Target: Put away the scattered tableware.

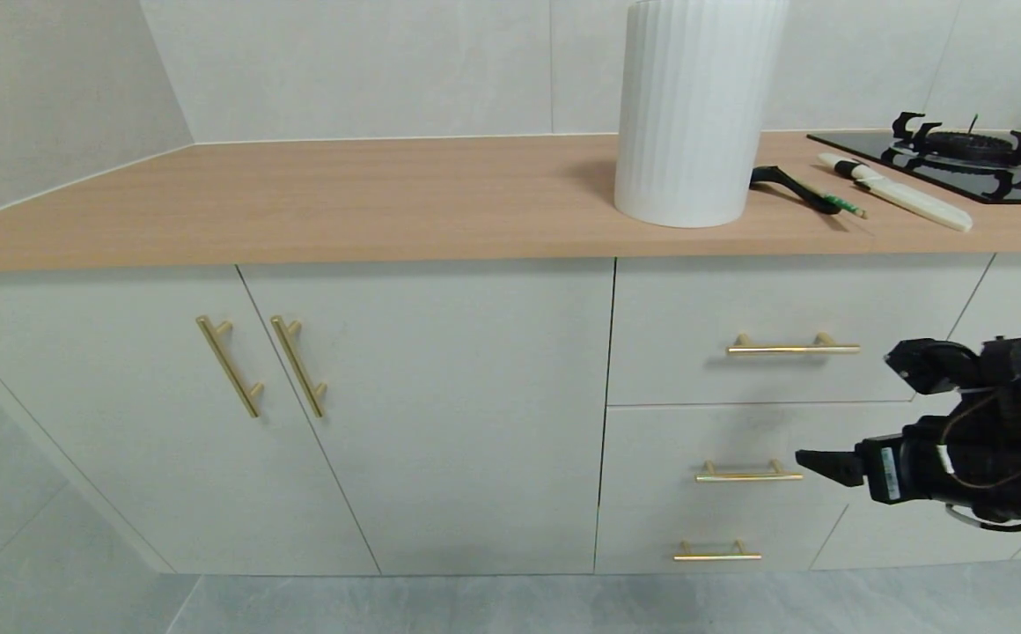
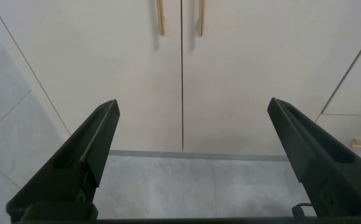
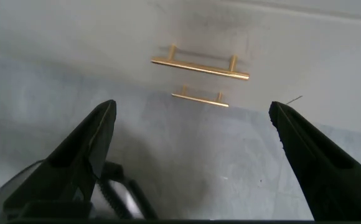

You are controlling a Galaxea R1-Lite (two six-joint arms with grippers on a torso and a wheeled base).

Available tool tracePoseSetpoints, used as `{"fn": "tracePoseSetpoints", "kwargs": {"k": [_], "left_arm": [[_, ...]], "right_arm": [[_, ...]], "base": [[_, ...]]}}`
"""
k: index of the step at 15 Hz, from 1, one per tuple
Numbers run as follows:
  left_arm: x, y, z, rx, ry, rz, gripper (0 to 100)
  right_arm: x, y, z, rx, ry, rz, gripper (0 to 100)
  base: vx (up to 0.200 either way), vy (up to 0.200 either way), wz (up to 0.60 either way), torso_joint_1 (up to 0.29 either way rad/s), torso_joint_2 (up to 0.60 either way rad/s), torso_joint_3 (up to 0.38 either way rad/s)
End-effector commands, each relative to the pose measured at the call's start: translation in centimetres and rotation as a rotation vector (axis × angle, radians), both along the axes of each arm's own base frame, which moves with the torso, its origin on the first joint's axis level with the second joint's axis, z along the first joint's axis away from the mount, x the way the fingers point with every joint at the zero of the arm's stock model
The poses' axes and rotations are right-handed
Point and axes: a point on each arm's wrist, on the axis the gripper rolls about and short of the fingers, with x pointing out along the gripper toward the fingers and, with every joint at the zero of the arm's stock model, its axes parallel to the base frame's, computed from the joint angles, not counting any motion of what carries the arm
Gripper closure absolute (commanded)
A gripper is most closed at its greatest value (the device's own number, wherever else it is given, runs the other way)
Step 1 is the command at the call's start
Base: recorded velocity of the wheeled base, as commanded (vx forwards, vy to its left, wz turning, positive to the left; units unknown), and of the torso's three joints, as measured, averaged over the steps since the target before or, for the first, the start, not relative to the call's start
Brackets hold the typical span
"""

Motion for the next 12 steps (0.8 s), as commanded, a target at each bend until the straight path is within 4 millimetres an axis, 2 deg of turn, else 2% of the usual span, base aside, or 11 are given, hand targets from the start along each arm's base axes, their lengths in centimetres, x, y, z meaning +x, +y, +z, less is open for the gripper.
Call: {"fn": "tracePoseSetpoints", "kwargs": {"k": [1, 6, 9, 12], "left_arm": [[0.0, 0.0, 0.0, -0.001, -0.001, 0.001, 0], [0.0, 0.0, 0.0, -0.001, 0.000, 0.001, 0], [0.0, 0.0, 0.0, -0.001, -0.001, 0.001, 0], [0.0, 0.0, 0.0, -0.001, -0.001, 0.001, 0]], "right_arm": [[3.5, 0.6, -5.4, -0.031, 0.099, -0.021, 0], [6.2, 1.0, -9.6, -0.054, 0.046, -0.075, 0], [7.3, 1.1, -11.5, -0.072, 0.007, -0.120, 0], [8.0, 1.3, -12.5, -0.058, -0.049, -0.170, 0]], "base": [[0.000, 0.000, 0.00, 0.000, 0.00, 0.000], [0.000, 0.000, 0.00, 0.000, 0.00, 0.000], [0.000, 0.000, 0.00, 0.000, 0.00, 0.000], [0.000, 0.000, 0.00, 0.000, 0.00, 0.000]]}}
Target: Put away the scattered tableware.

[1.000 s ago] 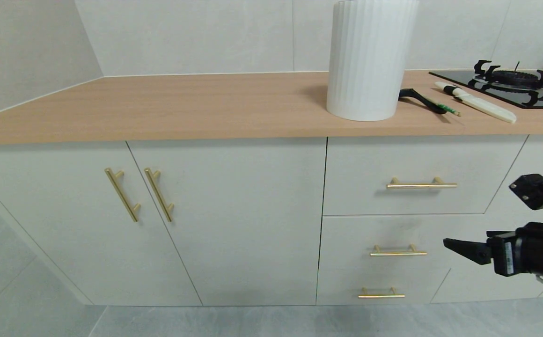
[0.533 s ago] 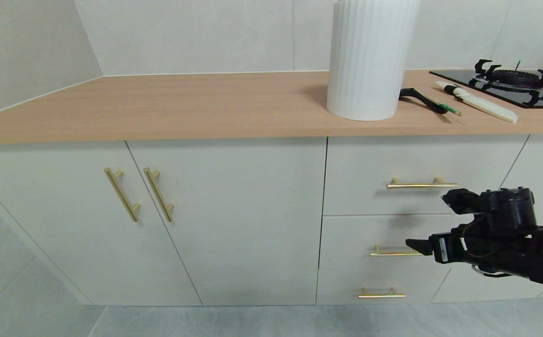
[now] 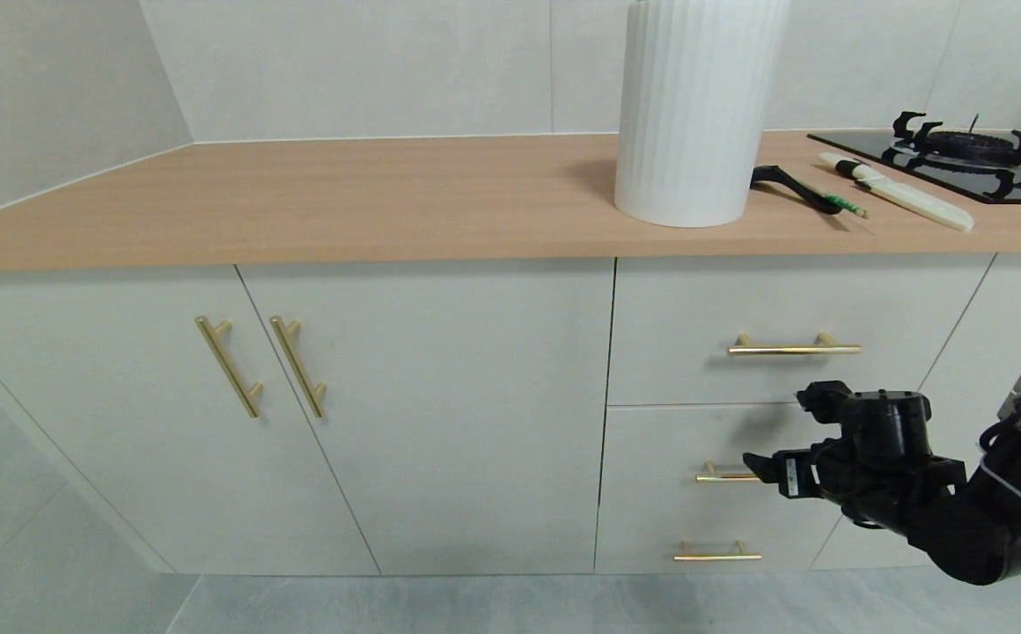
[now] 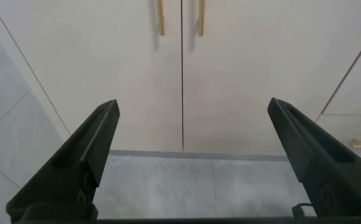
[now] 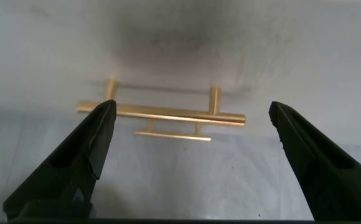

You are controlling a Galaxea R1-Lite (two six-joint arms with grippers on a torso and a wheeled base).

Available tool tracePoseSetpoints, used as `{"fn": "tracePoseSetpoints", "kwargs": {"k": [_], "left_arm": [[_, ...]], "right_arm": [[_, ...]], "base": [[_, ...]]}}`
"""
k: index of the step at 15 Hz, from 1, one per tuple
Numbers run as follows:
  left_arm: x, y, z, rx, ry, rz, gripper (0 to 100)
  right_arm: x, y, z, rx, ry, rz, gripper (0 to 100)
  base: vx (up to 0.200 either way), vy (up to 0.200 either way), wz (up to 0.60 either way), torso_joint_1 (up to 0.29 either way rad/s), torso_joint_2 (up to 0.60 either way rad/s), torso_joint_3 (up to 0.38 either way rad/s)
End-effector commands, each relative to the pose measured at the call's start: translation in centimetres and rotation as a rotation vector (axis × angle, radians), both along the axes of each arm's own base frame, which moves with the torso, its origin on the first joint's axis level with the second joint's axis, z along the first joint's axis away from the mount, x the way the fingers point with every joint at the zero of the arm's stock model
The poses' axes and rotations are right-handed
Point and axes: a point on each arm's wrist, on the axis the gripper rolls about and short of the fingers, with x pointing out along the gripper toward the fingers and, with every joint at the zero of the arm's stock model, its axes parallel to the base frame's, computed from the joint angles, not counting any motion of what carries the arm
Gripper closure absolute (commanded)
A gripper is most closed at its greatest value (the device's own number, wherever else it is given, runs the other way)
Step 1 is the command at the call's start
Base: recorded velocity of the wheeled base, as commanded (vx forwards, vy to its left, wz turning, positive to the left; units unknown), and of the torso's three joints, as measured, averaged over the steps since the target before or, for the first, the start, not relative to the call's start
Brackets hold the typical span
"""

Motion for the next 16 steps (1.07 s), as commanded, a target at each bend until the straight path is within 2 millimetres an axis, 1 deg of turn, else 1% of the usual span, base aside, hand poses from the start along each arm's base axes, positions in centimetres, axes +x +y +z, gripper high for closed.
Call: {"fn": "tracePoseSetpoints", "kwargs": {"k": [1, 5, 6, 8, 10, 16], "left_arm": [[0.0, 0.0, 0.0, 0.000, 0.000, 0.001, 0], [0.0, 0.0, 0.0, 0.000, -0.001, 0.001, 0], [0.0, 0.0, 0.0, 0.000, -0.001, 0.001, 0], [0.0, 0.0, 0.0, 0.000, 0.000, 0.001, 0], [0.0, 0.0, 0.0, 0.000, -0.001, 0.001, 0], [0.0, 0.0, 0.0, 0.000, -0.001, 0.001, 0]], "right_arm": [[0.2, 0.1, -1.9, -0.012, 0.037, -0.014, 0], [0.6, 0.3, -2.4, -0.010, 0.016, -0.026, 0], [0.7, 1.1, -2.5, 0.000, 0.007, -0.035, 0], [0.9, 1.5, -3.2, -0.007, -0.014, -0.046, 0], [1.1, 1.5, -3.6, -0.007, -0.043, -0.053, 0], [1.7, 1.7, -4.2, -0.015, -0.045, -0.067, 0]], "base": [[0.000, 0.000, 0.00, 0.000, 0.00, 0.000], [0.000, 0.000, 0.00, 0.000, 0.00, 0.000], [0.000, 0.000, 0.00, 0.000, 0.00, 0.000], [0.000, 0.000, 0.00, 0.000, 0.00, 0.000], [0.000, 0.000, 0.00, 0.000, 0.00, 0.000], [0.000, 0.000, 0.00, 0.000, 0.00, 0.000]]}}
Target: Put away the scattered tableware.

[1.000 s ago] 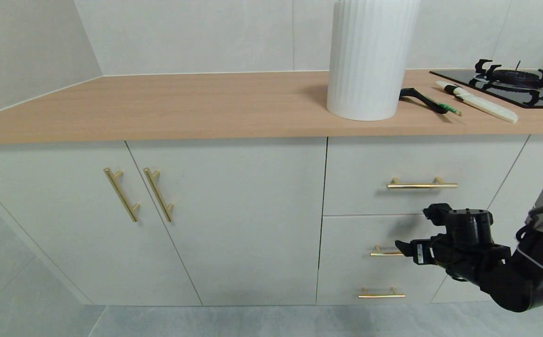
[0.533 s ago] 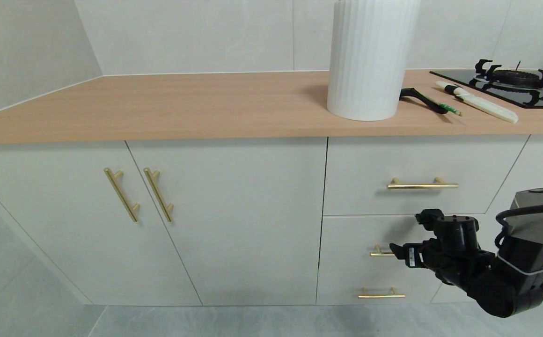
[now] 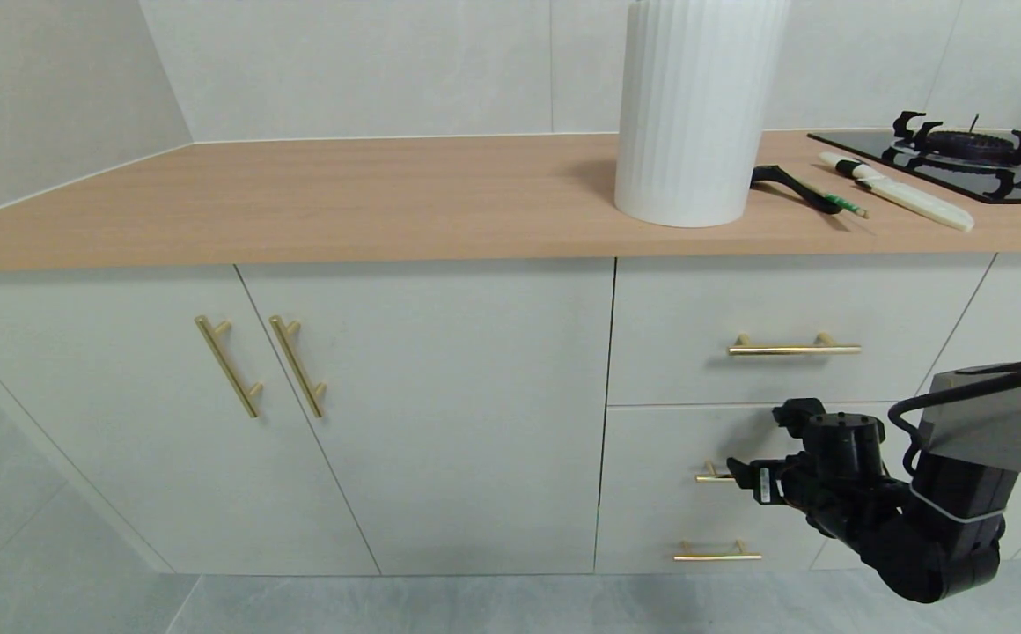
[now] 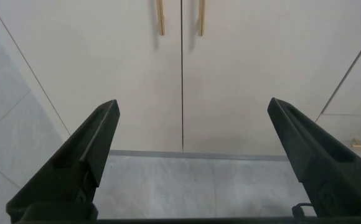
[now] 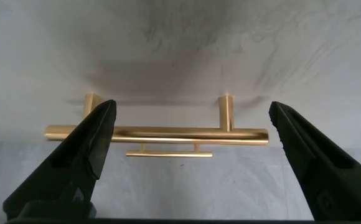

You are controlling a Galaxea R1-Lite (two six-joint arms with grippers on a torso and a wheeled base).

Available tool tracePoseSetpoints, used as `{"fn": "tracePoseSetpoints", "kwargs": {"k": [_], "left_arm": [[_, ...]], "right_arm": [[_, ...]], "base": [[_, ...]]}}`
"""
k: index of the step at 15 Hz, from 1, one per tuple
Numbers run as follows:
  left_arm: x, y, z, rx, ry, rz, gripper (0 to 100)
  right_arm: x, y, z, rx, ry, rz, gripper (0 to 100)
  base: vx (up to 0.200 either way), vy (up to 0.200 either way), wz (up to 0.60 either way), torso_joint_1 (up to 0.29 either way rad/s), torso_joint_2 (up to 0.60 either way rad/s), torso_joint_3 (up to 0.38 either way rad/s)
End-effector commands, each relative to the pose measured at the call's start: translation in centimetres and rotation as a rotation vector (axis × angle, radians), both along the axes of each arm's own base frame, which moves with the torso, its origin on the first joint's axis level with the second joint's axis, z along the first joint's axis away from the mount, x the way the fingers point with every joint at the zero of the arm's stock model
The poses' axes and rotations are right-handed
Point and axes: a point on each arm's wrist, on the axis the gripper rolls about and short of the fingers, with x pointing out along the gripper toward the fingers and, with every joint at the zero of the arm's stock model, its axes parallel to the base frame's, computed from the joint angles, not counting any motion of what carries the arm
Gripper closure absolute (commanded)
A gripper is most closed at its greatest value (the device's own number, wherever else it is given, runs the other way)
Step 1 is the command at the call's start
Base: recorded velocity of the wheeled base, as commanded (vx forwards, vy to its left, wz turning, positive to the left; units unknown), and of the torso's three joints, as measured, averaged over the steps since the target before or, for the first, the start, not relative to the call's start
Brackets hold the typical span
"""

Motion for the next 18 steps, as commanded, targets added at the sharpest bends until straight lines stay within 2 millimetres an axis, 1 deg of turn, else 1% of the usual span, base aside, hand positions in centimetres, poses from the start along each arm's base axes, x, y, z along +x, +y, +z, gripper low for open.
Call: {"fn": "tracePoseSetpoints", "kwargs": {"k": [1, 3, 8, 18], "left_arm": [[0.00, 0.00, -0.01, 0.000, 0.001, 0.001, 0], [0.00, 0.00, 0.01, 0.000, -0.001, 0.001, 0], [0.00, 0.00, 0.01, 0.000, -0.001, 0.001, 0], [0.00, 0.00, -0.01, 0.000, 0.001, 0.001, 0]], "right_arm": [[0.13, 0.04, -0.50, -0.005, 0.009, -0.005, 0], [0.42, 0.04, -0.84, -0.018, 0.008, -0.028, 0], [0.35, 0.03, -1.29, -0.024, 0.021, -0.026, 0], [0.08, -0.03, -1.46, -0.032, 0.041, -0.024, 0]], "base": [[0.000, 0.000, 0.00, 0.000, 0.00, 0.000], [0.000, 0.000, 0.00, 0.000, 0.00, 0.000], [0.000, 0.000, 0.00, 0.000, 0.00, 0.000], [0.000, 0.000, 0.00, 0.000, 0.00, 0.000]]}}
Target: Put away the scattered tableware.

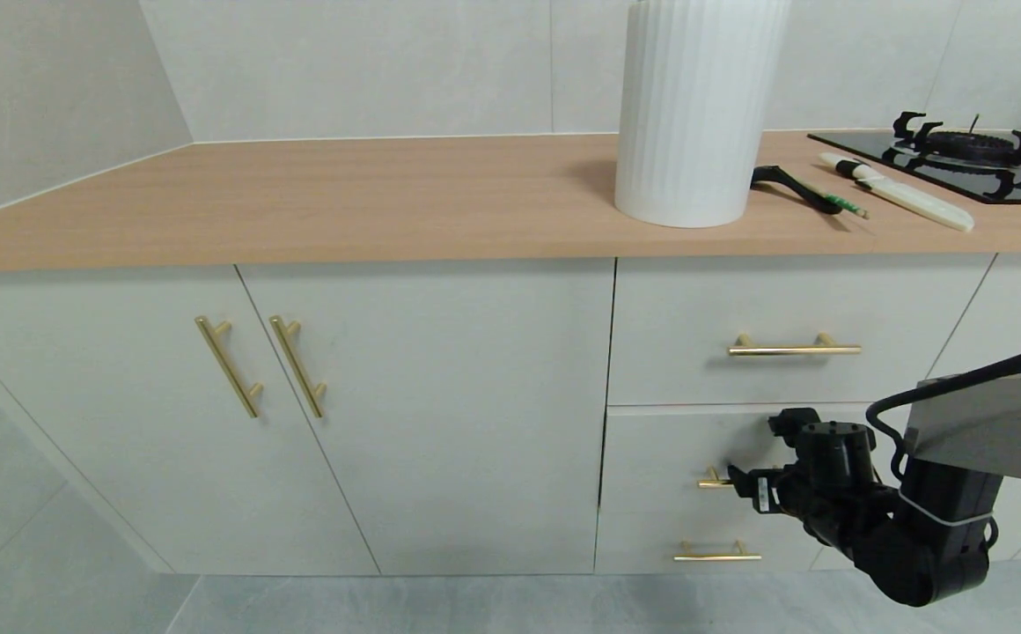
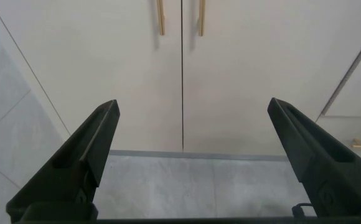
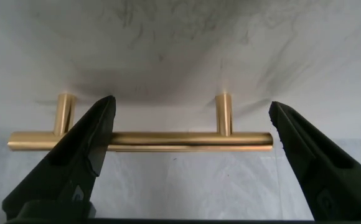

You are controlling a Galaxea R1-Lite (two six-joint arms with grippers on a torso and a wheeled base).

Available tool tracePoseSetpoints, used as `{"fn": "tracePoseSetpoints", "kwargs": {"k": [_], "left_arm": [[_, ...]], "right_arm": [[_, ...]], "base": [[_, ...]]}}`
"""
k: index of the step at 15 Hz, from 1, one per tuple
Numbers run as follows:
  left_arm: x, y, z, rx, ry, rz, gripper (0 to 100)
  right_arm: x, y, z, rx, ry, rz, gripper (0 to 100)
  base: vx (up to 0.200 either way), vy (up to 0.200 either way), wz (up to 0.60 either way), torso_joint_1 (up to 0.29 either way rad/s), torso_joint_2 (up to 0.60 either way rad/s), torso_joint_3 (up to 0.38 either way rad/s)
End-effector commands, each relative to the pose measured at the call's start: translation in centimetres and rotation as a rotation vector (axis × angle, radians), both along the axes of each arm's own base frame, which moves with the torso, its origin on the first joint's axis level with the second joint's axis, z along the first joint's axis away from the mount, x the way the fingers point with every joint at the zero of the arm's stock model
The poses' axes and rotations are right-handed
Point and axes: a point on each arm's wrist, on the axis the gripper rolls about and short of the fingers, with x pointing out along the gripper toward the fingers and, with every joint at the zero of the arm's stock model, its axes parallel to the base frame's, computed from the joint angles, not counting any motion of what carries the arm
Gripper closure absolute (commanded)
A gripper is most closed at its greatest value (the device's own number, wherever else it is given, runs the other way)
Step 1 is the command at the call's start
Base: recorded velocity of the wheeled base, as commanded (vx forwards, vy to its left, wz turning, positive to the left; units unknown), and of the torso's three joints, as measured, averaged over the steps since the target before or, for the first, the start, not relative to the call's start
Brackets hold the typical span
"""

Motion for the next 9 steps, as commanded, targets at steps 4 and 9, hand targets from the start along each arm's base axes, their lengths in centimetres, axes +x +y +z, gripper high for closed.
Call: {"fn": "tracePoseSetpoints", "kwargs": {"k": [4, 9], "left_arm": [[0.0, 0.0, 0.0, 0.000, -0.001, 0.001, 0], [0.0, 0.0, 0.0, 0.000, -0.001, 0.001, 0]], "right_arm": [[-1.0, -0.2, 1.1, -0.007, 0.031, 0.001, 0], [-6.9, -1.3, 10.3, -0.038, 0.143, 0.096, 0]], "base": [[0.000, 0.000, 0.00, 0.000, 0.00, 0.000], [0.000, 0.000, 0.00, 0.000, 0.00, 0.000]]}}
